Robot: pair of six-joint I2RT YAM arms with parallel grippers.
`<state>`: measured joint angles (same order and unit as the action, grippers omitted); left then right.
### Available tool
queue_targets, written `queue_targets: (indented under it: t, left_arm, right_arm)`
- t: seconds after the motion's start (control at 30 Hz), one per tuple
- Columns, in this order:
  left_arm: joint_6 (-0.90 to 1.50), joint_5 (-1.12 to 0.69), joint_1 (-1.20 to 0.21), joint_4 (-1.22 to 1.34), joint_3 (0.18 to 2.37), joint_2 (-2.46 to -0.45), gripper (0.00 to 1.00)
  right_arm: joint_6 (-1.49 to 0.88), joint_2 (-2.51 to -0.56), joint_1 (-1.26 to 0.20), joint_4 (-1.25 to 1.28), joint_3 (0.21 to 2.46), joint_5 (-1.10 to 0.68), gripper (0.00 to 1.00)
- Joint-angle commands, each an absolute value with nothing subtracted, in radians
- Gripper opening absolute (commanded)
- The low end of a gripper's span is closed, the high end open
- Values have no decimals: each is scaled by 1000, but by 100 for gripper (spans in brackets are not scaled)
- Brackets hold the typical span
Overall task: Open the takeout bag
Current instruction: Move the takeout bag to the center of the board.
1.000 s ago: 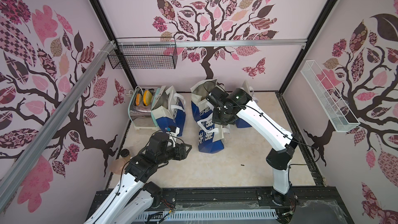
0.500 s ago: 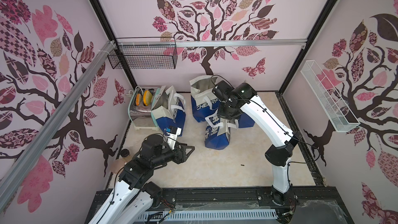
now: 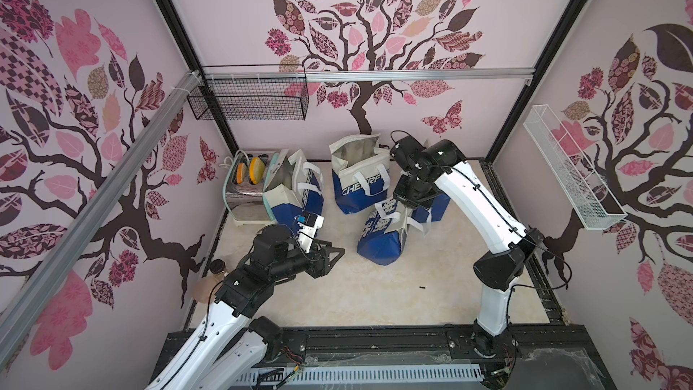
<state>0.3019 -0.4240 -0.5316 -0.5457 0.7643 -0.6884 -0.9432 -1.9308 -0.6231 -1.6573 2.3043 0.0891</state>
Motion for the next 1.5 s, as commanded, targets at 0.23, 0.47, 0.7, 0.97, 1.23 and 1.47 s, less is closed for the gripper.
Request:
queue_targets:
  t: [0.23, 0.47, 0.7, 0.97, 1.23, 1.47]
  left_arm:
    - [285, -485, -543, -547, 743, -642, 63]
    - [373, -484, -554, -495, 721, -615, 64]
    - [418, -401, -647, -350, 664, -670, 68]
    - [506, -166, -822, -50, 554, -809, 70]
    - [571, -43, -827, 266, 409, -831, 72]
    - [576, -10, -834, 445, 381, -958, 73]
  right_arm:
    - [-1054, -2042, -621, -1652, 2380, -33, 43]
    - [-1007, -1940, -621, -1462, 2265, -60, 65]
    - [-907, -1894, -607, -1378, 2275, -125, 74]
    - [-671, -1731, -607, -1213, 2099, -147, 74]
    - [-213, -1172, -664, -391, 1229, 80, 70]
    - [207, -950, -776, -75, 874, 306, 69]
